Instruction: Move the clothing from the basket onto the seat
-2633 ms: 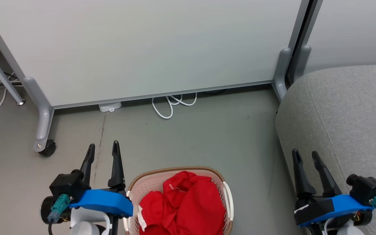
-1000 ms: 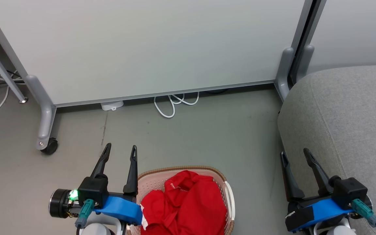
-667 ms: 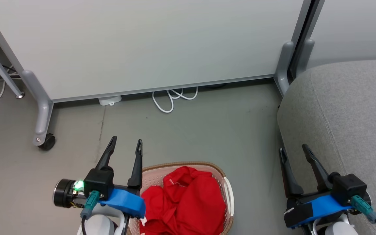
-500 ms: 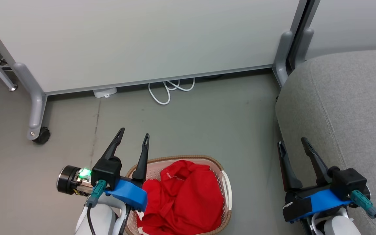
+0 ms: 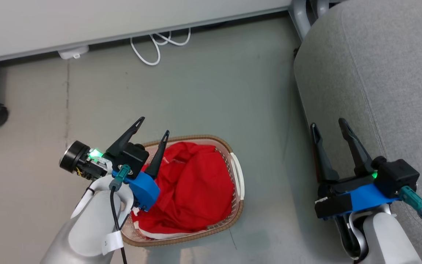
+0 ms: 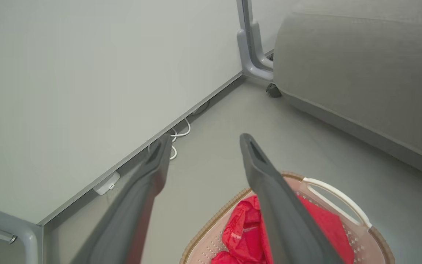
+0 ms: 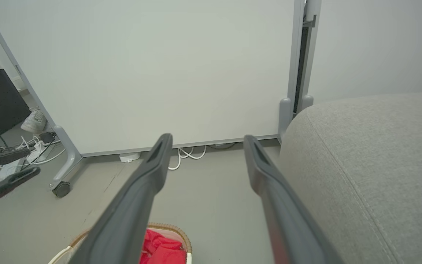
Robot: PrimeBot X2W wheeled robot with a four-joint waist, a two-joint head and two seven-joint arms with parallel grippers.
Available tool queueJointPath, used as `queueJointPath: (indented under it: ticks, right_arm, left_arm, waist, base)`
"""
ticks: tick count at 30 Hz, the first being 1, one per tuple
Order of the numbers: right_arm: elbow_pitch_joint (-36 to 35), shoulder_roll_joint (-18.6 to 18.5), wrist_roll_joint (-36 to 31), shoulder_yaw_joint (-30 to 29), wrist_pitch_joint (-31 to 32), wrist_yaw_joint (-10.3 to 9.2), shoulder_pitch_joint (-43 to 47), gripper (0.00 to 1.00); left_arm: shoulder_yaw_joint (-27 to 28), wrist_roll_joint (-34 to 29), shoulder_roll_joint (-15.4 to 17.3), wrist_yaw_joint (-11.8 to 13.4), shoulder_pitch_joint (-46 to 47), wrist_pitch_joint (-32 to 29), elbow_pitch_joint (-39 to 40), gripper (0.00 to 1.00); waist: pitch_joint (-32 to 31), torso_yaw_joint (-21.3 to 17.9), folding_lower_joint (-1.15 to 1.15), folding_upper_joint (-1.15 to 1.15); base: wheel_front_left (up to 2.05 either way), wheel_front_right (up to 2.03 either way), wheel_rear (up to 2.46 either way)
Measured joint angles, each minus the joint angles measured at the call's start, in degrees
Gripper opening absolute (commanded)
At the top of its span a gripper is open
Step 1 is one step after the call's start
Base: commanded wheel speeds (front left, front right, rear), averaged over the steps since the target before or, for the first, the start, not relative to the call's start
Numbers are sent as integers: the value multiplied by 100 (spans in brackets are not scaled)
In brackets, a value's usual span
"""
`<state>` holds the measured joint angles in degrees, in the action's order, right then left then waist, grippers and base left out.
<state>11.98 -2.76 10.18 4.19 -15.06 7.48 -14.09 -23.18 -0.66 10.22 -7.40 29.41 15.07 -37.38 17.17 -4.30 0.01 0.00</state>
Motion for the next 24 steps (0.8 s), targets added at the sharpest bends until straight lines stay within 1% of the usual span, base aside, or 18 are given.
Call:
queueJointPath:
  ticks: [9,15,19,24]
  right_arm:
    - [-155,-3,58,64,0,0,-439,100]
    - [-240,-3,65,113,0,0,-720,100]
    - [-288,-3,64,140,0,0,-872,100]
    - [-363,-3,64,169,0,0,-1057,100]
  left_arm:
    - [-1181,16,331,-3,901,0,-1127,100]
    - [-2000,41,397,-4,1438,1,-1956,100]
    - [-2546,26,383,-4,1777,-44,-2591,100]
    - [-3237,2,367,-4,2113,-261,-3196,100]
  waist:
    - [914,-282,1,0]
    - [1450,-404,0,0]
    - [1780,-466,0,0]
    - [2167,-555,0,0]
  base:
    - [0,0,0]
    - [0,0,0]
    - [0,0,0]
    - [0,0,0]
